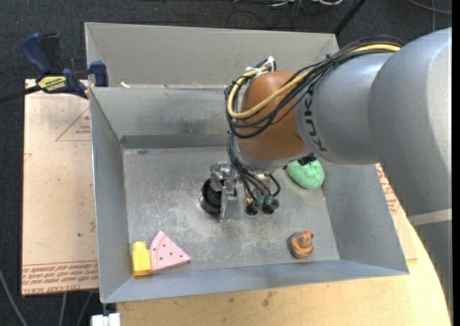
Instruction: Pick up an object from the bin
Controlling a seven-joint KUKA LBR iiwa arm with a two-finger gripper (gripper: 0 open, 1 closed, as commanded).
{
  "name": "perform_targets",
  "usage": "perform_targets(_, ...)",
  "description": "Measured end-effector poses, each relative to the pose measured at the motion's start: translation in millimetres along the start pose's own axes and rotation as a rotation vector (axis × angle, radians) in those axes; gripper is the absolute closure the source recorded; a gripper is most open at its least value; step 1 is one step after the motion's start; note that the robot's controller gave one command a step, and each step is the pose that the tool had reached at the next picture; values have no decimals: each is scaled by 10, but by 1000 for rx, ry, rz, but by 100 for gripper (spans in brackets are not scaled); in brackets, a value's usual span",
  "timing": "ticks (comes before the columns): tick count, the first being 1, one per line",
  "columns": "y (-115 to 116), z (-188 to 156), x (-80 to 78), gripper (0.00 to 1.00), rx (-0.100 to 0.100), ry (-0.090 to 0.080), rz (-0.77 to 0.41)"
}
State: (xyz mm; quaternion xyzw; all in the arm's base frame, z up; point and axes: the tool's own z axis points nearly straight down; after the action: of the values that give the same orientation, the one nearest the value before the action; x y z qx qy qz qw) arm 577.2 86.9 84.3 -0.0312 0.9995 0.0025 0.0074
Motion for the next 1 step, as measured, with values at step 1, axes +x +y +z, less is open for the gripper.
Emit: perform_targets(1,-47,-1658,155,100,3,6,-10)
